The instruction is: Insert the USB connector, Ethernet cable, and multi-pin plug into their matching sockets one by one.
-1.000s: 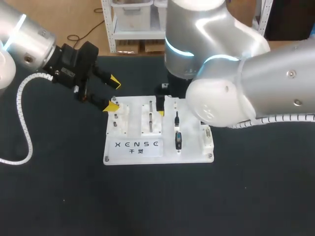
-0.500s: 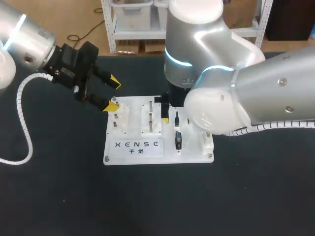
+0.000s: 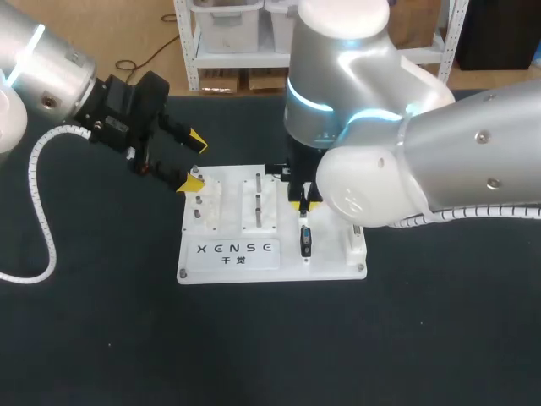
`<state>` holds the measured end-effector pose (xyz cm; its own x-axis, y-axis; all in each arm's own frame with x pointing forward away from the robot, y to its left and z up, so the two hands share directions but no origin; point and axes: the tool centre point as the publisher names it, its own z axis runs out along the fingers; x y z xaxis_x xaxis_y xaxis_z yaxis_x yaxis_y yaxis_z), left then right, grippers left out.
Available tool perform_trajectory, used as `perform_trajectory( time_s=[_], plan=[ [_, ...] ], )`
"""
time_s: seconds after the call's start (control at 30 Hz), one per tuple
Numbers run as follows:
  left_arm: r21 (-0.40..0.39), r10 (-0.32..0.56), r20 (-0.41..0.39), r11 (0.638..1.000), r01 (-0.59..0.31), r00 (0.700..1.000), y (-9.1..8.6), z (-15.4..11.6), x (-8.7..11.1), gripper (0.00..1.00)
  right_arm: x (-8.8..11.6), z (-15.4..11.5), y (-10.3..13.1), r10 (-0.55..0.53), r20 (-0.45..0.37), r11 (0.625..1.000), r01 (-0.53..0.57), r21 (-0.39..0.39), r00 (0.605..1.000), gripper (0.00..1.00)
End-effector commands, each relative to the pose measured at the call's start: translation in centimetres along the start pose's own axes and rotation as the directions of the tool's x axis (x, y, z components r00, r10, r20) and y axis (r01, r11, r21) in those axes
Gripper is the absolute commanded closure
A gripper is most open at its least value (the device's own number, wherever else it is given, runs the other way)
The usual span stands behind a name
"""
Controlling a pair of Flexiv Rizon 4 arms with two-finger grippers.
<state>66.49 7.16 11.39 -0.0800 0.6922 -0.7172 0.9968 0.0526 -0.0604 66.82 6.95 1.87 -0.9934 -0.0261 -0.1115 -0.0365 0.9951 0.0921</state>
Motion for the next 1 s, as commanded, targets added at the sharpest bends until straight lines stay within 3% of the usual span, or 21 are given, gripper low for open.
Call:
perform_trajectory(
  time_s=[0.03,0.37,0.7,1.0],
  plan=[
    [-0.002,0.002,0.003,1.0,-0.002,1.0,-0.1,0.0,0.1,0.0,0.4,-1.5,-0.6,0.001,0.027,1.0,0.0,-0.007,1.0,1.0],
    [-0.002,0.002,0.003,1.0,-0.002,1.0,-0.1,0.0,0.1,0.0,0.4,-3.9,-3.2,0.007,0.075,1.0,-0.008,0.009,0.997,1.0],
    [-0.002,0.002,0.003,1.0,-0.002,1.0,-0.1,0.0,0.1,0.0,0.6,-3.2,-6.5,0.055,0.064,0.997,-0.058,0.046,0.996,1.0],
    [-0.002,0.002,0.003,1.0,-0.002,1.0,-0.1,0.0,0.1,0.0,0.2,-2.4,-7.6,0.074,0.058,0.996,-0.077,0.055,0.996,1.0]
  ],
)
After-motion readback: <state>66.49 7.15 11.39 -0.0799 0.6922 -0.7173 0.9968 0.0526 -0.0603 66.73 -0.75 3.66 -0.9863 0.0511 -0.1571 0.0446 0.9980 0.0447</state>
